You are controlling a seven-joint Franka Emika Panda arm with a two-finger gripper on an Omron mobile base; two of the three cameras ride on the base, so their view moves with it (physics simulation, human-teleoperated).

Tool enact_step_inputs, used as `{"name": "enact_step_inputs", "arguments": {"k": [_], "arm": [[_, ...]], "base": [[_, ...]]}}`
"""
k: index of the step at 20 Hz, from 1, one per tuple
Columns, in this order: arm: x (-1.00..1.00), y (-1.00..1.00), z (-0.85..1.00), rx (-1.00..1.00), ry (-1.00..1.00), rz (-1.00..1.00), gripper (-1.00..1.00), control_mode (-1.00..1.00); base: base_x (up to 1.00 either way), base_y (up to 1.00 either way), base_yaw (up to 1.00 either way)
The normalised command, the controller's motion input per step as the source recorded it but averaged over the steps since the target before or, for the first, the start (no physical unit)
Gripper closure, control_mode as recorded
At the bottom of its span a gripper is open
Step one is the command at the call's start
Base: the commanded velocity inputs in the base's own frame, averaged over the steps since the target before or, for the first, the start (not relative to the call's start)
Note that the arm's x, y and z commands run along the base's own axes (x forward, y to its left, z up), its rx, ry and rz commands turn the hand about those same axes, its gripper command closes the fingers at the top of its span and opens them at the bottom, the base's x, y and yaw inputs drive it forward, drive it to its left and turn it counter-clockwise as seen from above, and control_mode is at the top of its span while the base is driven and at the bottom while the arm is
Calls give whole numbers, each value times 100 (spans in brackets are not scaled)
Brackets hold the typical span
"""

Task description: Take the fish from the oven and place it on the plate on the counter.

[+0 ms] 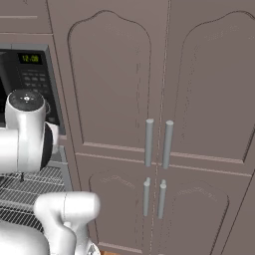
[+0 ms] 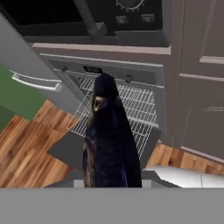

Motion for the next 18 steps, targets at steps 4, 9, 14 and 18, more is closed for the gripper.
{"name": "enact_step_inputs", "arguments": {"k": [4, 9, 14, 18], "arm": [[-59, -74, 84, -1, -20, 0, 100, -100], [-56, -60, 61, -12, -9, 0, 100, -100], [0, -44, 7, -25, 8, -6, 100, -100], [22, -2, 0, -29, 15, -17, 100, -100]], "base": [[0, 0, 0], [0, 0, 0], [0, 0, 0], [0, 0, 0]]}}
